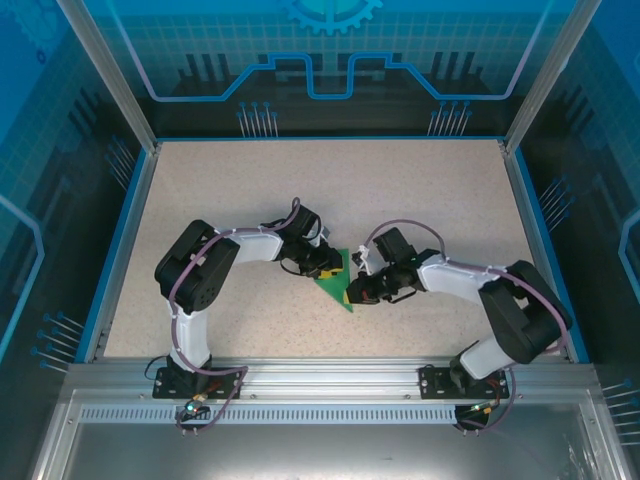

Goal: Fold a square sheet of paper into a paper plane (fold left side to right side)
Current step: Fourth fold the wing at the center of the table.

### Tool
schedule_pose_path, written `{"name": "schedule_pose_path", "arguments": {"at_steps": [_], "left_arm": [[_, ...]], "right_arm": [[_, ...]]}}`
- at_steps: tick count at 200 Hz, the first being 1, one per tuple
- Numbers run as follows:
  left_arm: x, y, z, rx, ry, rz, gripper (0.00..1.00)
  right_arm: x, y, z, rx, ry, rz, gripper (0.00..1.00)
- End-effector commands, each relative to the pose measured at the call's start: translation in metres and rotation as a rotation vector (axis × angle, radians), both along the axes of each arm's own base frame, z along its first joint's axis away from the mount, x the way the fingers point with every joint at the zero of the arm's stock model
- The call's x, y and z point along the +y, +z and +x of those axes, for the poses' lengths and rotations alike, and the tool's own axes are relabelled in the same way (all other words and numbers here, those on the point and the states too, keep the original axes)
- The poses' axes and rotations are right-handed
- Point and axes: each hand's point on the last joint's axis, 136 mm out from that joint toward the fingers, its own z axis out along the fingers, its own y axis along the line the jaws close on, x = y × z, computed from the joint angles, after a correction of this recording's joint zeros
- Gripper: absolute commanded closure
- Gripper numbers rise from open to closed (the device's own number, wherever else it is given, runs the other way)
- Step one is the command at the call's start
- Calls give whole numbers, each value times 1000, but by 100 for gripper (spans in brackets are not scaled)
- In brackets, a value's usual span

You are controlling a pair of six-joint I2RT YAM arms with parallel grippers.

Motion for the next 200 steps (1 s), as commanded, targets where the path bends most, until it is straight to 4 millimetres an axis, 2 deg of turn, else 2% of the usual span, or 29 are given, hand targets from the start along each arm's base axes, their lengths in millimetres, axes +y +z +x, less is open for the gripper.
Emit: {"name": "schedule_pose_path", "arguments": {"at_steps": [1,34,82,124,200], "left_arm": [[24,-38,-23,111,18,131,70],[22,-35,-21,102,15,126,69],[23,-29,-7,65,4,126,66],[33,-28,19,32,15,132,65],[49,-19,73,-56,29,108,65]], "right_arm": [[9,-7,17,-16,-12,-23,100],[0,-33,14,23,-7,-126,100],[-27,-59,-11,96,13,-269,100],[-38,-66,-25,134,3,-299,100],[-43,-65,-35,141,5,-294,100]]}}
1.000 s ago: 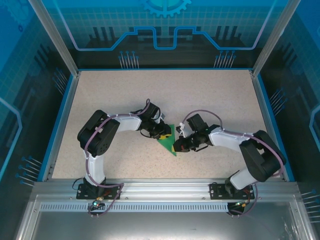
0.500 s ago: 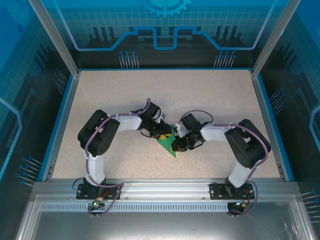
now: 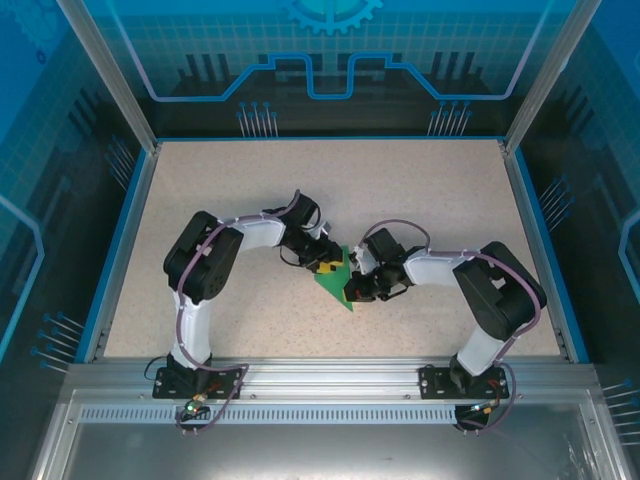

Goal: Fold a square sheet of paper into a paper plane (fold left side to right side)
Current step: Fourth fold the wing at the center of the table.

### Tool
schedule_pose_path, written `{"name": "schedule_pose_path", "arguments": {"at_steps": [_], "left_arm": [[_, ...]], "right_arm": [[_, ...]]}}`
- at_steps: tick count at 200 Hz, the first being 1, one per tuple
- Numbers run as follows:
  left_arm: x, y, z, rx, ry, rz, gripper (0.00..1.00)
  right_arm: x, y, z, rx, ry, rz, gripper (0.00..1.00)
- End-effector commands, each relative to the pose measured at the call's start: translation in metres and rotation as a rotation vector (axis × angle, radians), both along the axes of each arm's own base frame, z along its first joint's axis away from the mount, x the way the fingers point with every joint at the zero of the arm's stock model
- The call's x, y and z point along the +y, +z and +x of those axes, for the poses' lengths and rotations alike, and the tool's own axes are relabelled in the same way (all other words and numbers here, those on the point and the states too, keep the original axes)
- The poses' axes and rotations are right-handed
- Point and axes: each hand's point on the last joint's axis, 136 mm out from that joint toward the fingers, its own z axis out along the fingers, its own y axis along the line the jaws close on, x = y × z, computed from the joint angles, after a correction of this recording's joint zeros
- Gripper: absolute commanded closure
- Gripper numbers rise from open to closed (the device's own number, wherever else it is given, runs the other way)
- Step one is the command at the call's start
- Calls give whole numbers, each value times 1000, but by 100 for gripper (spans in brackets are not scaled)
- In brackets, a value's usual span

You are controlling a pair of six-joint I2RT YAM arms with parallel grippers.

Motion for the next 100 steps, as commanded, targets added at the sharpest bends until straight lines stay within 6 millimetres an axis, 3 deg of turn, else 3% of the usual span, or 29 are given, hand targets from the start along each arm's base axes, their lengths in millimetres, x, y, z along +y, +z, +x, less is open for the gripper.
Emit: {"name": "schedule_pose_path", "arguments": {"at_steps": [1,73,100], "left_arm": [[44,-23,54,-128,86,128,65],[63,-16,94,-197,113,87,63],[67,2,101,-234,123,61,63]], "right_arm": [[-37,-31,-51,182,6,-167,100],[-34,-30,-54,189,-1,-131,100],[-33,-31,-54,194,-14,-116,100]]}}
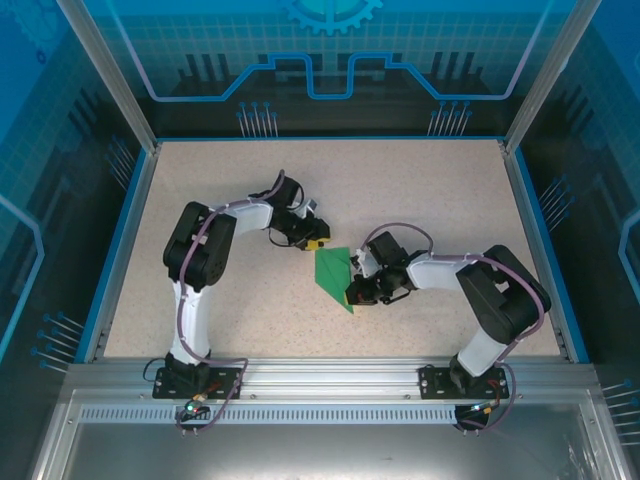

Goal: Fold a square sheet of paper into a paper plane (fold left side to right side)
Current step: Fourth fold the wing at the center of the table.

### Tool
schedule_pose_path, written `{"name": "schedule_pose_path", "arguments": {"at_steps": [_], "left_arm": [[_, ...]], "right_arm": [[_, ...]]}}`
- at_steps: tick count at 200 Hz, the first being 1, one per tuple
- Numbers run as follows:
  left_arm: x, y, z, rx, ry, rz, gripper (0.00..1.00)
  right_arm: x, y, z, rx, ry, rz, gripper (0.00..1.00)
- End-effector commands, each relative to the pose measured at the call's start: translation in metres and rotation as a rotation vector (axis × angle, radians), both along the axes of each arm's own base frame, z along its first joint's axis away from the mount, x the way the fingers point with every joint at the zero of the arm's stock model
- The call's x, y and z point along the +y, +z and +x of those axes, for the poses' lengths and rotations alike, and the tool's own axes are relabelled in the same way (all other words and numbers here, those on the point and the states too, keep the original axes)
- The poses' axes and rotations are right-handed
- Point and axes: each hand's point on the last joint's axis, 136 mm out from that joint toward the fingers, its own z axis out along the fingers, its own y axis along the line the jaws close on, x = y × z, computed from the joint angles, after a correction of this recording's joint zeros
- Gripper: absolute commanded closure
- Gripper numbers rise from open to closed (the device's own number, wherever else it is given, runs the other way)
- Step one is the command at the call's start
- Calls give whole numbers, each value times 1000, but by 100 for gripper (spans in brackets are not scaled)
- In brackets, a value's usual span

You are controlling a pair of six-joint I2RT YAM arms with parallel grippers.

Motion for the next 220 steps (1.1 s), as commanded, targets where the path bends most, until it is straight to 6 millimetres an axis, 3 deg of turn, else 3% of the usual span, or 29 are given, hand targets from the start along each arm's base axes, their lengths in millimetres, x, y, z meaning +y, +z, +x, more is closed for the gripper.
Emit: {"name": "schedule_pose_path", "arguments": {"at_steps": [1,39,72,109,140,171,220], "left_arm": [[26,2,30,-107,47,62,63],[27,57,15,-208,44,14,63],[9,79,-33,-228,-5,-38,64],[-25,69,-90,-168,-57,-117,68],[-49,52,-119,-117,-105,-132,69],[-63,37,-134,-76,-126,-144,71],[-76,20,-142,-44,-144,-138,72]], "right_arm": [[-30,-31,-43,181,-14,-136,100],[-31,-32,-42,180,-22,-137,100],[-31,-34,-38,172,-30,-136,100],[-31,-36,-38,179,-30,-141,100],[-31,-36,-37,179,-29,-143,100],[-31,-35,-36,178,-23,-146,100],[-29,-34,-34,179,-18,-145,100]]}}
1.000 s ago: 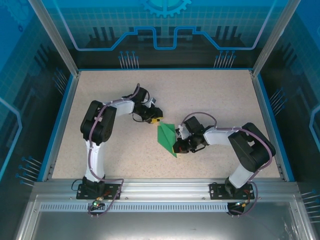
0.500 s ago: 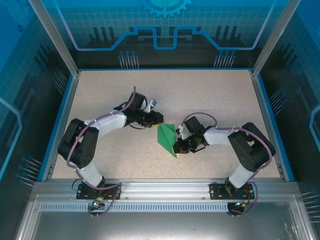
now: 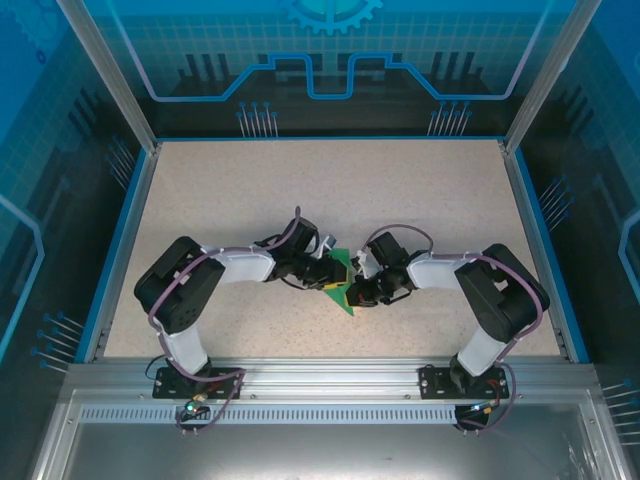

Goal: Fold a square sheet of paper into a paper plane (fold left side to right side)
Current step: Fourth fold the wing at the center of the table.

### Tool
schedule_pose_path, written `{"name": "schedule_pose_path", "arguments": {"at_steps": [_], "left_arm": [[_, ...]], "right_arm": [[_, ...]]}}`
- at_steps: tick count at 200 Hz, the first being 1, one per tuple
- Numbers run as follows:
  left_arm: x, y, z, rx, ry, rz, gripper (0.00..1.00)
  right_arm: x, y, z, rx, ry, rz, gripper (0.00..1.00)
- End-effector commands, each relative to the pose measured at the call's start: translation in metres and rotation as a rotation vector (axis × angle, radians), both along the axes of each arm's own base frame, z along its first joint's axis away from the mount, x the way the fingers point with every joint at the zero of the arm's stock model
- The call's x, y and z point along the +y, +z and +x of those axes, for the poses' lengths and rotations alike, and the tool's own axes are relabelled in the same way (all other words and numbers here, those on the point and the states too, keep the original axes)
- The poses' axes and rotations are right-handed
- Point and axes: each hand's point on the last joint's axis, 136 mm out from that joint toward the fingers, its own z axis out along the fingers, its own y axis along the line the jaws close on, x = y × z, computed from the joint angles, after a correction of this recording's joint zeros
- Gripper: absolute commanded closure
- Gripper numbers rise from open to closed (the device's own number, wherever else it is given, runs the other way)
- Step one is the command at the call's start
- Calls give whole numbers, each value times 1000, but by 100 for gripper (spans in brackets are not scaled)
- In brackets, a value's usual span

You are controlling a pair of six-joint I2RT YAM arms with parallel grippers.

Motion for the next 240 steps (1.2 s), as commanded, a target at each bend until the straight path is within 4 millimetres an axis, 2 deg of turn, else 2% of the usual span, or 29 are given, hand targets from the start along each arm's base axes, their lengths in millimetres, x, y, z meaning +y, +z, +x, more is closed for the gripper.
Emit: {"name": "schedule_pose_path", "arguments": {"at_steps": [1,40,100,150,190,240], "left_arm": [[-9,-8,-6,24,-14,-20,72],[-15,-22,-11,53,-34,-4,73],[-2,-58,-9,99,7,117,79],[14,-71,11,94,56,178,82],[31,-75,36,69,77,277,82],[43,-73,52,-11,55,410,85]], "right_arm": [[-30,-34,-31,139,-9,-163,100],[-32,-35,-32,143,-7,-170,100],[-38,-35,-34,141,0,-207,100],[-43,-37,-39,151,3,-226,100],[-45,-36,-39,147,1,-237,100],[-48,-34,-39,136,-3,-249,100]]}}
